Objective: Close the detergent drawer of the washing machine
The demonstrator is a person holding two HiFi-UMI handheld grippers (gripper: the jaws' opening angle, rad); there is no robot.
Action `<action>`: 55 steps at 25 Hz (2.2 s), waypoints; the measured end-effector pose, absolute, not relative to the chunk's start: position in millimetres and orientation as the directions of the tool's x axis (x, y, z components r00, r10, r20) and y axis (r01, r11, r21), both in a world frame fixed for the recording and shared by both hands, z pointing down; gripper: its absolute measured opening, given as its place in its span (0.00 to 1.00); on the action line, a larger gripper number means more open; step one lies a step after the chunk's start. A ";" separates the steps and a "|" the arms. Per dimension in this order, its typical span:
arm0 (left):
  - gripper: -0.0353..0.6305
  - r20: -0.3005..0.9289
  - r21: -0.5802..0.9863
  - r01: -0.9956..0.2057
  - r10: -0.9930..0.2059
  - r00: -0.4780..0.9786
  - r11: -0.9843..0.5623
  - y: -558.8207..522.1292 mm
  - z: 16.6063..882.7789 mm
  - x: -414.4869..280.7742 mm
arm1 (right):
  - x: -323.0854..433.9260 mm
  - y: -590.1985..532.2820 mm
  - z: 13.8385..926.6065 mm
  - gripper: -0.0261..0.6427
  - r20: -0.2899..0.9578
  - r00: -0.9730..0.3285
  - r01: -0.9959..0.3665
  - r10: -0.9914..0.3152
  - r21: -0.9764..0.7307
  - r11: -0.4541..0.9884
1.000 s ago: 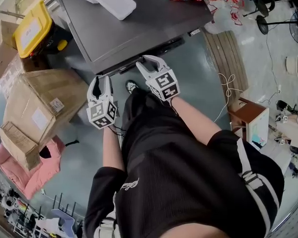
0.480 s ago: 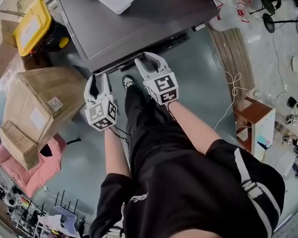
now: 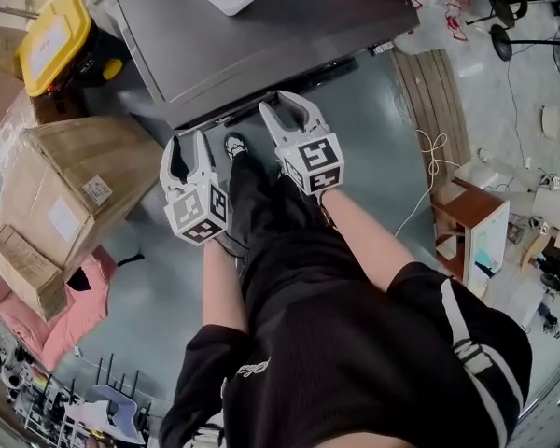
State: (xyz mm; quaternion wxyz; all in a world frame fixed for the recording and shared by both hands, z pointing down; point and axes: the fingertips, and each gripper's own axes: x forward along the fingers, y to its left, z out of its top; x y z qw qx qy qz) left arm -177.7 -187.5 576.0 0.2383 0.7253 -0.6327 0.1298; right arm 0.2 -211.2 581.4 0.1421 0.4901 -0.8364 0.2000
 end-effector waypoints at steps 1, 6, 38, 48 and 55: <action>0.38 0.498 0.187 -0.979 -0.851 0.165 -0.080 -186.8 578.7 -179.2 | -0.7 -210.6 582.5 0.21 0.434 -0.490 -0.871 -0.756 -0.200 0.449; 0.45 0.533 0.245 -0.965 -0.818 0.216 -0.095 -182.5 596.2 -175.5 | -3.5 -205.4 588.8 0.35 0.450 -0.499 -0.864 -0.741 -0.192 0.465; 0.42 0.549 0.206 -0.975 -0.816 0.182 -0.079 -189.8 610.4 -164.9 | -3.2 -211.7 598.9 0.33 0.477 -0.381 -0.924 -0.792 -0.167 0.344; 0.42 0.551 0.218 -0.974 -0.817 0.170 -0.056 -189.7 610.0 -164.8 | -3.5 -212.1 597.6 0.33 0.481 -0.361 -0.932 -0.799 -0.142 0.335; 0.42 0.551 0.226 -0.973 -0.819 0.161 -0.039 -190.7 611.4 -164.9 | -3.3 -213.3 598.9 0.33 0.479 -0.343 -0.938 -0.808 -0.133 0.320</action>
